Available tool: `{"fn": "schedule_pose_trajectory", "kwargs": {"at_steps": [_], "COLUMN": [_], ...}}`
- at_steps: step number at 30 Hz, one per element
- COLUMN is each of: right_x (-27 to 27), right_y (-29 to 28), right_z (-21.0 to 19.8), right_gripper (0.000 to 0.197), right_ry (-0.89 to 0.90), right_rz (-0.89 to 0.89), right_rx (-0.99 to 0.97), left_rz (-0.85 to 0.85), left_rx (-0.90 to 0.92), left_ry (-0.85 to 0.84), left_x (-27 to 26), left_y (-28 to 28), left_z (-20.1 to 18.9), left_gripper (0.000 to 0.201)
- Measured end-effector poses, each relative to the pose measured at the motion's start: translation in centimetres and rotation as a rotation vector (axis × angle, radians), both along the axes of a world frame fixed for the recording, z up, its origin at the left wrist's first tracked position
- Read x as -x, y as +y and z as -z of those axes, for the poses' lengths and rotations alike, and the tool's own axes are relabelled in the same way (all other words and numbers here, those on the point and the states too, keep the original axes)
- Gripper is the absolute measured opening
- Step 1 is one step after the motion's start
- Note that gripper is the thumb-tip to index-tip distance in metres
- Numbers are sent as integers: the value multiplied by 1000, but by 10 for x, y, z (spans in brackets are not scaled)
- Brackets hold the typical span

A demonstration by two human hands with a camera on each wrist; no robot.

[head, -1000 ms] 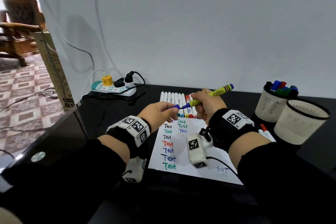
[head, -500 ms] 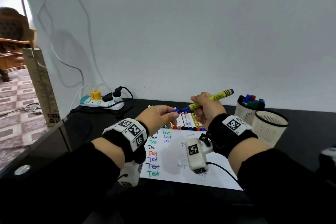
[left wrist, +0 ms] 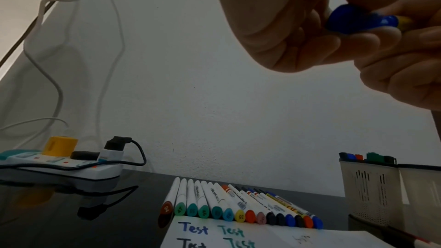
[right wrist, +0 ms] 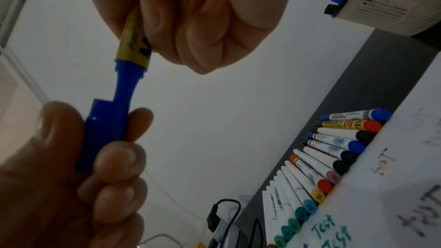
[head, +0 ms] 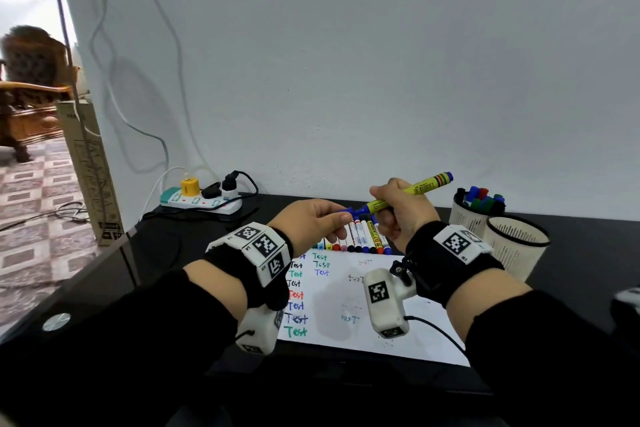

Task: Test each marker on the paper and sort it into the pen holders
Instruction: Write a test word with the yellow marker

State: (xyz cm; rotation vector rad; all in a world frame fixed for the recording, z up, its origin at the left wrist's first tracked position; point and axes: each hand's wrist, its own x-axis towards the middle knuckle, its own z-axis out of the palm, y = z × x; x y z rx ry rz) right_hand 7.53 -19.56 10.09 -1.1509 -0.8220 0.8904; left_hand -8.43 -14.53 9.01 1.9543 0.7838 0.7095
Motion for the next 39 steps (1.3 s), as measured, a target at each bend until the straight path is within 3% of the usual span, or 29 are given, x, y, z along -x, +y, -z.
{"fn": "schedule_pose_trajectory", "kwargs": {"at_steps": [16, 29, 39], "right_x": [9, 8, -2], "right_y": [0, -1, 1], "right_z": [-5, -2, 7], "right_gripper": [45, 44, 35], "right_ry": [-52, 58, 46], "right_rz": [-38, -45, -2], "right_rx": [-30, -26, 67], "left_rz": [-7, -76, -109], "left_rx": [18, 8, -32], "left_ry": [-59, -30, 97], "left_x": [-7, -18, -29], "left_y": [-4, -10, -7], "left_z": [-3, -13, -15], "left_gripper": [16, 17, 15]}}
